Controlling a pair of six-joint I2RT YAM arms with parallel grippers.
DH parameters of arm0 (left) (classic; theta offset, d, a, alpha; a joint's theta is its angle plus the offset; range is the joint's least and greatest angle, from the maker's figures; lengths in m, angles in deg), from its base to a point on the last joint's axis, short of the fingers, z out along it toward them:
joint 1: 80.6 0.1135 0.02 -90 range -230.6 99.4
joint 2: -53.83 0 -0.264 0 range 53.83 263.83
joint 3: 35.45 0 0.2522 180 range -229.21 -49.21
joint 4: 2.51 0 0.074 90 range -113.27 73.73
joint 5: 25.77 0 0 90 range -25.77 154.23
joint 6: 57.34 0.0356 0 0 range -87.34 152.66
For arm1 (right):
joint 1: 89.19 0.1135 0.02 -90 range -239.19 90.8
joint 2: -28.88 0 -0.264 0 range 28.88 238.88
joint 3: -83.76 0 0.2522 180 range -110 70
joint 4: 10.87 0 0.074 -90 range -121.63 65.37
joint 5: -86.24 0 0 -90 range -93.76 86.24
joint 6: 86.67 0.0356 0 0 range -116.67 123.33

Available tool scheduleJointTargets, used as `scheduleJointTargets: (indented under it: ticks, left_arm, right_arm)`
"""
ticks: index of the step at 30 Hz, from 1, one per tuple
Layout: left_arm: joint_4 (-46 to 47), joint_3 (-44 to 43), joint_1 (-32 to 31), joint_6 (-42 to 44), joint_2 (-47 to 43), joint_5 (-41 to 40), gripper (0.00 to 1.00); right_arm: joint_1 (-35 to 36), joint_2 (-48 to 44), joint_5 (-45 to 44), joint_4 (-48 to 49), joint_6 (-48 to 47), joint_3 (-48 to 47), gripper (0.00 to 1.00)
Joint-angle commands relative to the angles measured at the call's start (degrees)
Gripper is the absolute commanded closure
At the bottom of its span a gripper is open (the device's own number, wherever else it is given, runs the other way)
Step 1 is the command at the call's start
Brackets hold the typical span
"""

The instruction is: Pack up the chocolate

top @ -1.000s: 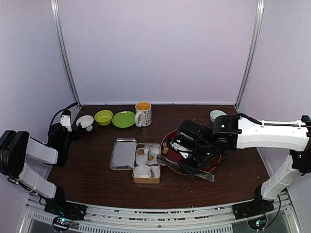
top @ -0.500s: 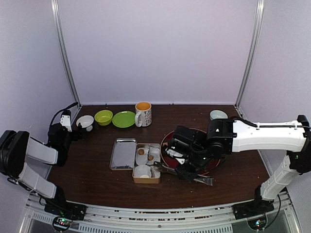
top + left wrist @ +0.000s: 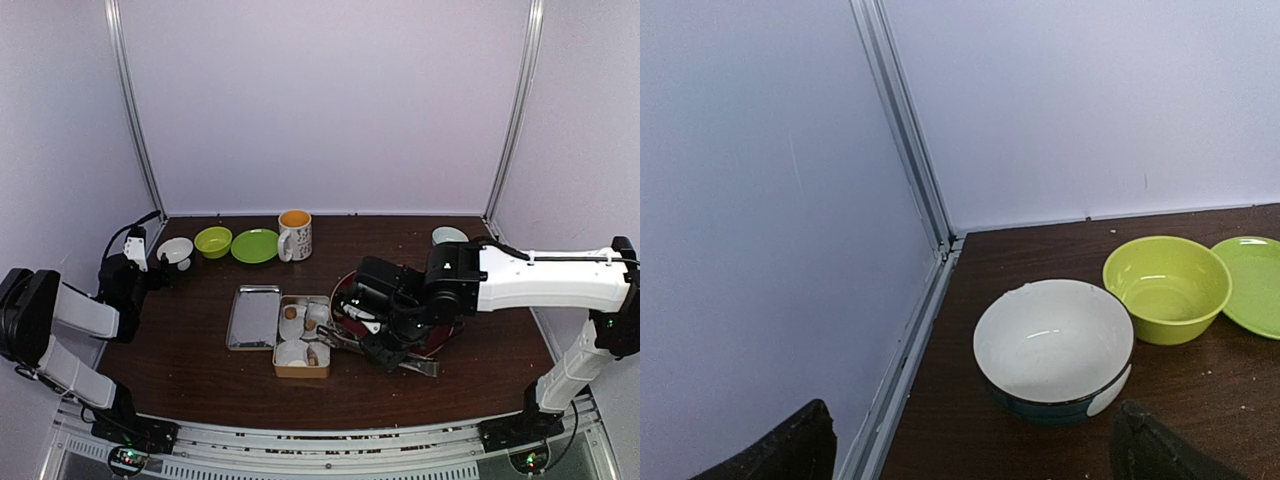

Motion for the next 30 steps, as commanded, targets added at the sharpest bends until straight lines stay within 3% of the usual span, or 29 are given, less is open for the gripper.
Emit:
scheduleJointTargets:
  ticks: [1, 12, 22, 30]
  left_arm:
    - [3.4, 0.2, 0.4, -0.6, 0.4, 0.4, 0.02]
    - [3.5, 0.2, 0.3, -0.6, 0.4, 0.4, 0.02]
    - [3.5, 0.2, 0.4, -0.6, 0.3, 0.4, 0.02]
    - [3.4, 0.2, 0.3, -0.6, 0.4, 0.4, 0.02]
  right_arm:
    - [0.1, -3.2, -10.2, -0.6, 2.4, -2.0, 0.69]
    - [-4.3, -6.4, -26.0, 0.1, 10.1, 3.0, 0.72]
    - [-13.8, -12.6, -22.8, 9.9, 15.6, 17.7, 0.74]
    - [-19.6, -14.1, -19.1, 23.3, 15.1, 28.5, 0.74]
